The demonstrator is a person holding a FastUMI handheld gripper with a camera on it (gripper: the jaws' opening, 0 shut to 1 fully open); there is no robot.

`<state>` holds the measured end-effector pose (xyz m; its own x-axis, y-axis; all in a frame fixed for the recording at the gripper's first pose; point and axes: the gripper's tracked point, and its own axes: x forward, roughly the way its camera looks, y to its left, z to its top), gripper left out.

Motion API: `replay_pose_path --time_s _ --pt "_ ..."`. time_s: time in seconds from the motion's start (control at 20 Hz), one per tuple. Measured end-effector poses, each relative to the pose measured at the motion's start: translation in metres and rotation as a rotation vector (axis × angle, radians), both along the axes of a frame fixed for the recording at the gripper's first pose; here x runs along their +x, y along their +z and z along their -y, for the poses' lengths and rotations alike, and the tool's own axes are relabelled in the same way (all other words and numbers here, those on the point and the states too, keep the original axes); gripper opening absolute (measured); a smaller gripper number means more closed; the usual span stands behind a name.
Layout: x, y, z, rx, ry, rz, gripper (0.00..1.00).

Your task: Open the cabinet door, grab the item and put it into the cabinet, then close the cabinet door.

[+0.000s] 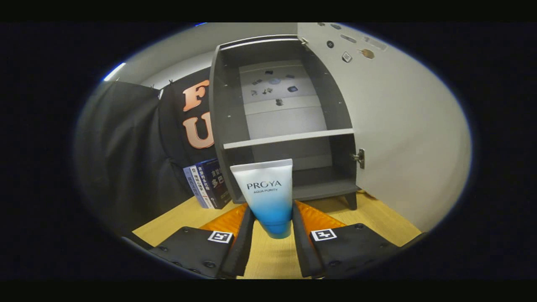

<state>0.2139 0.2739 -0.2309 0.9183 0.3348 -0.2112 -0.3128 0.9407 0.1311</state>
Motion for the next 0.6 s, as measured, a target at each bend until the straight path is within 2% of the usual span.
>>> replay_pose_path --time_s 0.35,0.6 --pt "0.047 0.070 -0.035 -0.010 0.054 0.030 0.54" --pt "0.101 0.118 -0.041 -0.025 0.032 0.039 0.54"
